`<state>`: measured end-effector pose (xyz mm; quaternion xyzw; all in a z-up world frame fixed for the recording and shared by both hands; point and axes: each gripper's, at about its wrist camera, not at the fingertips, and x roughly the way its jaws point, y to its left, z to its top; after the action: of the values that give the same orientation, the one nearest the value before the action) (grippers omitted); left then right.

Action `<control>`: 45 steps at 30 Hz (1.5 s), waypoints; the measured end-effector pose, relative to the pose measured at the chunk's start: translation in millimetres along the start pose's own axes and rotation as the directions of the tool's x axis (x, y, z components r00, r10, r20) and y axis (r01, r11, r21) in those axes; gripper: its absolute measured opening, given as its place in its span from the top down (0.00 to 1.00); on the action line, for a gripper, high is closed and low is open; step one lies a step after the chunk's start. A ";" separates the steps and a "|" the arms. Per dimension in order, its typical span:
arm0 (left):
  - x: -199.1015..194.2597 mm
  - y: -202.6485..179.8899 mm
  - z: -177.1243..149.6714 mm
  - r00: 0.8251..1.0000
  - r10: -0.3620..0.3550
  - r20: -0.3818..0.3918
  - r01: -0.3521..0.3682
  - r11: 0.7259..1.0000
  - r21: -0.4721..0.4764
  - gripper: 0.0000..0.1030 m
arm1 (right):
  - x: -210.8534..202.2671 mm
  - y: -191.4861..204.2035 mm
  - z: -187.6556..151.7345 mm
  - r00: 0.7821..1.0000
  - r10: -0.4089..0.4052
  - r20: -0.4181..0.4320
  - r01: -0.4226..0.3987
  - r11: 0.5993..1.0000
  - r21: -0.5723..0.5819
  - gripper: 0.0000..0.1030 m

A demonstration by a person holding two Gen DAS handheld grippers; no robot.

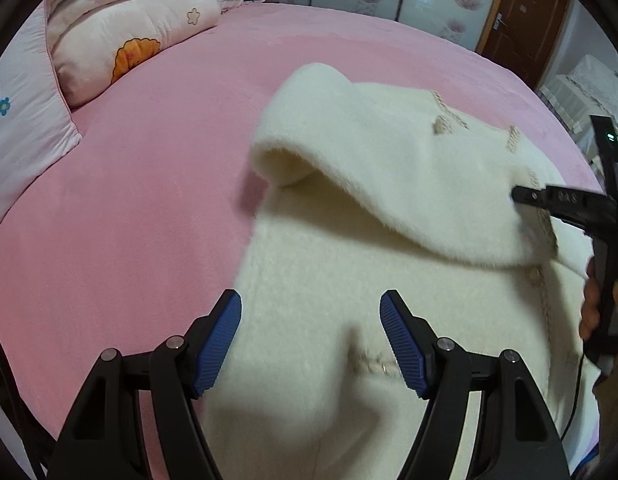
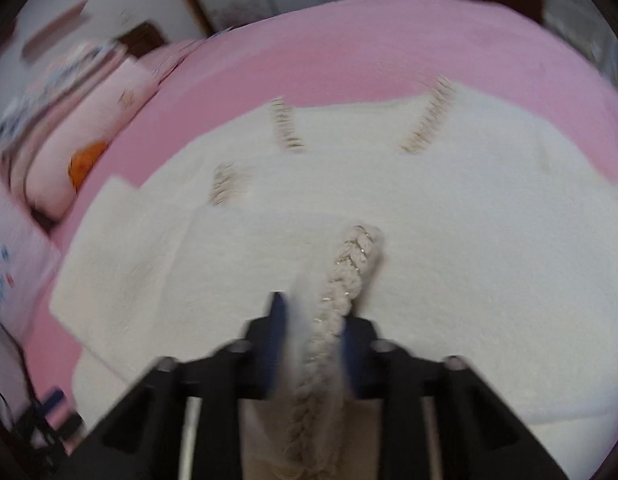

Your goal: Fold large clothes

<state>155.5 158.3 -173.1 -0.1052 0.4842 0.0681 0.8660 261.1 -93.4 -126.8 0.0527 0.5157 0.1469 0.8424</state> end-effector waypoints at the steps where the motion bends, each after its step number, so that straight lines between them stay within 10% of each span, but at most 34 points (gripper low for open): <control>1: 1.8 1.4 5.4 1.000 0.001 0.003 -0.001 1.000 -0.013 0.32 | -6.4 12.9 2.4 1.000 -0.007 0.014 0.007 0.999 -0.051 0.86; 6: 5.0 7.5 31.8 0.999 0.009 0.043 -0.006 0.998 -0.066 0.32 | -77.2 27.2 31.0 0.977 0.022 0.212 0.001 0.994 -0.108 0.86; 10: 7.8 10.5 47.0 0.998 0.006 0.058 -0.001 0.996 -0.090 0.32 | -108.2 -6.7 62.4 0.938 -0.122 0.323 0.138 0.990 -0.027 0.83; 15: 20.3 10.4 65.0 1.000 0.003 0.024 0.000 0.996 -0.091 0.32 | -52.8 -81.2 68.7 0.961 -0.273 0.050 0.266 0.956 0.122 0.62; 18: 32.5 15.7 80.2 1.000 0.001 0.009 0.000 0.994 -0.106 0.32 | -37.0 -112.5 45.2 0.980 -0.196 -0.026 0.197 0.961 0.192 0.62; 31: 114.0 3.7 104.2 0.988 -0.037 -0.151 0.025 0.997 -0.077 0.31 | -13.4 -144.7 6.6 1.000 0.005 0.026 -0.014 0.936 0.353 0.55; 36: 114.5 13.6 106.5 0.991 -0.017 -0.133 0.005 0.996 -0.088 0.76 | -18.9 -111.5 12.3 0.996 -0.089 0.028 0.081 0.972 0.219 0.84; 40: 112.8 32.8 104.2 0.989 -0.085 -0.121 0.069 0.989 -0.128 0.80 | -55.3 -111.3 -5.7 0.994 0.004 0.111 -0.036 0.957 0.289 0.85; 45: 115.9 26.6 104.8 0.991 -0.045 -0.123 0.037 0.997 -0.067 0.78 | -31.0 -103.8 -31.0 0.996 -0.088 0.018 0.082 0.971 0.225 0.83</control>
<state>296.6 211.9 -221.7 -0.1470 0.5324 0.0594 0.8315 240.6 -203.5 -139.7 0.1270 0.5192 0.0509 0.8436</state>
